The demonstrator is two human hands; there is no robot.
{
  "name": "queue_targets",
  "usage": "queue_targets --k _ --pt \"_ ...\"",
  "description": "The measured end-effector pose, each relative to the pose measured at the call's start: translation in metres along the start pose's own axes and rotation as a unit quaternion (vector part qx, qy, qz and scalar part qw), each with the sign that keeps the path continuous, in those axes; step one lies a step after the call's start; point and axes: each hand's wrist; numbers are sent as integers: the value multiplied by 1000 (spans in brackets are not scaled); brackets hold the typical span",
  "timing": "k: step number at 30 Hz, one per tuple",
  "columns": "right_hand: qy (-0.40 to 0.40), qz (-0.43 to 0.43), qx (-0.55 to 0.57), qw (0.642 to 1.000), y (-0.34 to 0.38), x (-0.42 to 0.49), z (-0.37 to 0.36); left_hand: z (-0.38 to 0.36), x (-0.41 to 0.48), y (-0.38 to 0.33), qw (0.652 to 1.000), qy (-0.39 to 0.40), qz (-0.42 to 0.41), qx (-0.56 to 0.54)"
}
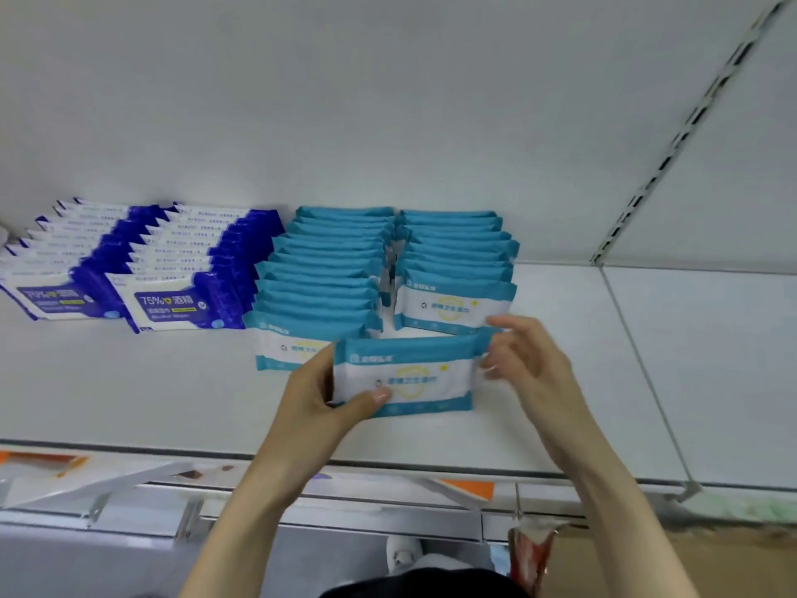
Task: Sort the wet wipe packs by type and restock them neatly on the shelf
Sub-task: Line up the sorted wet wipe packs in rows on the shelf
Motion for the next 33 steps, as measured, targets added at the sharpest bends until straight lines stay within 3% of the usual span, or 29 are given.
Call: queue_targets --k 2,6,10,12,15,17,22,26,29,31,33 --pt "85 -32 35 995 -3 -12 -1 -19 2 -1 999 22 -18 15" --pt "3 25 -17 1000 -12 -5 1 -35 9 1 975 -9 -165 147" --pt "-42 81 -116 989 -25 17 4 -5 30 0 855 -83 -371 353" --pt "-67 100 -190 974 -31 28 -2 18 43 6 812 -98 -385 429" --pt "-140 129 -274 943 -32 39 -15 44 53 21 791 -105 -363 481" --pt "-171 121 -296 932 -32 39 -22 54 55 28 798 -130 -350 473" --pt "-214 65 -246 943 -33 31 -32 64 55 42 911 -205 -202 296" --pt "-304 93 -186 930 -32 8 -39 70 57 55 934 -183 -189 243" --pt "-194 129 -155 960 -27 -14 -61 75 62 53 939 -170 -193 228" --pt "-81 122 -148 978 -26 -26 -84 76 63 49 944 -172 -197 203" --pt "-20 104 -144 984 -25 -33 -107 76 62 49 949 -173 -197 177"
Point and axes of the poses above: each hand's wrist, its own x-axis towards the middle knuckle, its own z-axis out of the back of the hand, y = z × x, and after that the axes turned 15 degrees about -y, right-handed
